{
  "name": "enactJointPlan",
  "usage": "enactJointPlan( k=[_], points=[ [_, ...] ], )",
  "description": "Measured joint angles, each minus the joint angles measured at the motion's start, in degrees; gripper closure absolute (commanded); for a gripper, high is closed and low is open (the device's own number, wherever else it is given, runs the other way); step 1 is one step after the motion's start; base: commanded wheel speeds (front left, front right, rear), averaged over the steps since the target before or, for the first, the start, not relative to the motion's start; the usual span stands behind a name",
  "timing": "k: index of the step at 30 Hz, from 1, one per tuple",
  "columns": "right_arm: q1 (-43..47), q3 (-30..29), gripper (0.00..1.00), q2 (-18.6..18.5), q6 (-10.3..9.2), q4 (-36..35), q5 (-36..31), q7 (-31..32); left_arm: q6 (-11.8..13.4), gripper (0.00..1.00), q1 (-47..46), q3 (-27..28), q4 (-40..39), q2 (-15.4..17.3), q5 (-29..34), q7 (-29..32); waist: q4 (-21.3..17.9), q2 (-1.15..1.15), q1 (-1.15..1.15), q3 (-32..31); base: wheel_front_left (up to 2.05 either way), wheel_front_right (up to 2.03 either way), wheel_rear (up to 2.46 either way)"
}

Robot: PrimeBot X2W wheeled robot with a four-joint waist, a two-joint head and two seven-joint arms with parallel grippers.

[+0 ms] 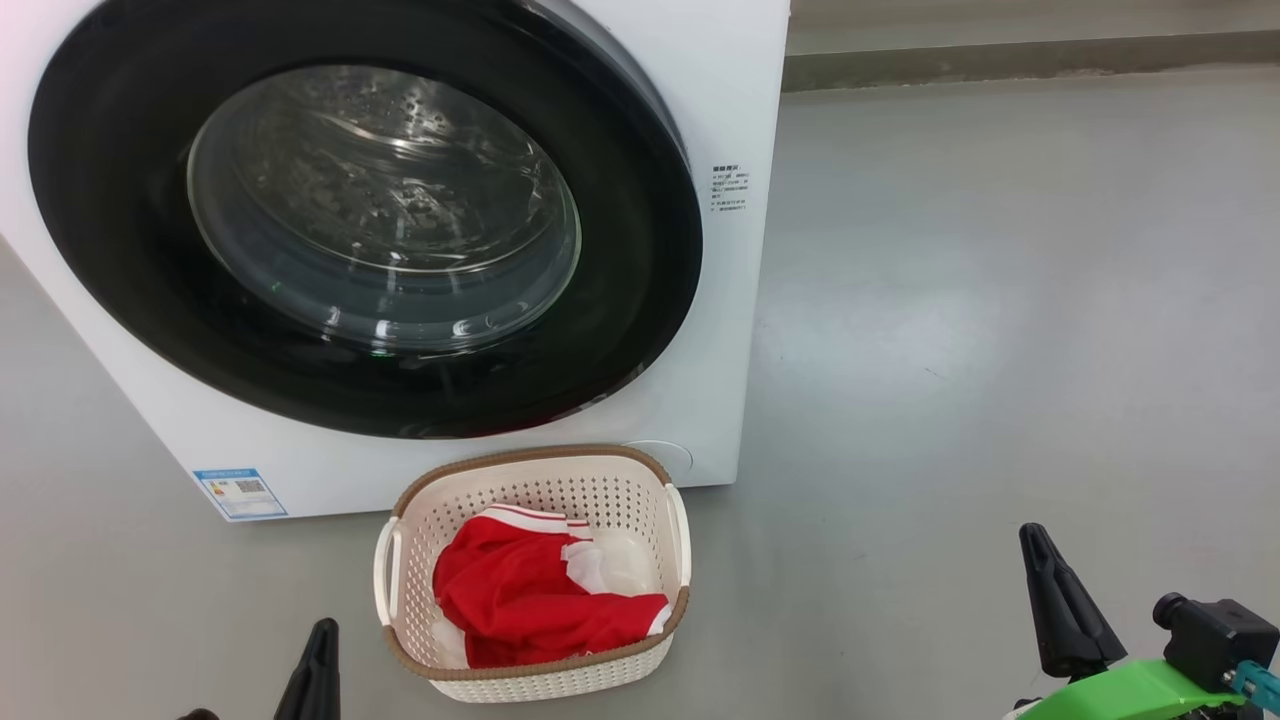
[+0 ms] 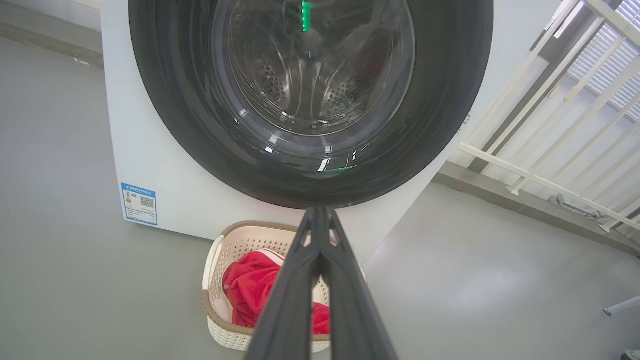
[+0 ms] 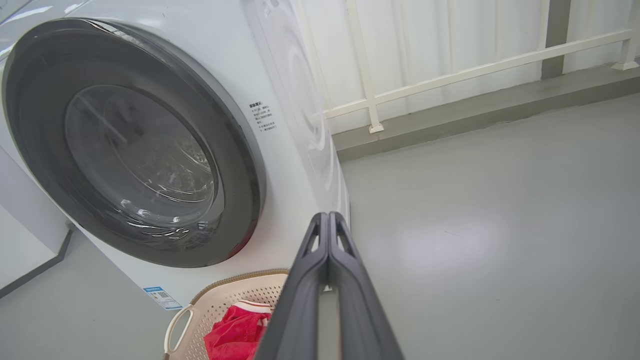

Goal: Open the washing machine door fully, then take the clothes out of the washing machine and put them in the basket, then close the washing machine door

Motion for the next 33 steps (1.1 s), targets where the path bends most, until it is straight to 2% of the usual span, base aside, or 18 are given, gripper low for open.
enactJointPlan(
  k=[33],
  points=[
    [-2.51,-1.54,1.00,-0.04,-0.01,1.40,21.43,5.41,-0.23,1.00,-2.31,0.80,1.05,-0.01,-20.67,5.10,0.05,0.00,-0.01,0.42,0.00,0.00,0.00]
  ],
)
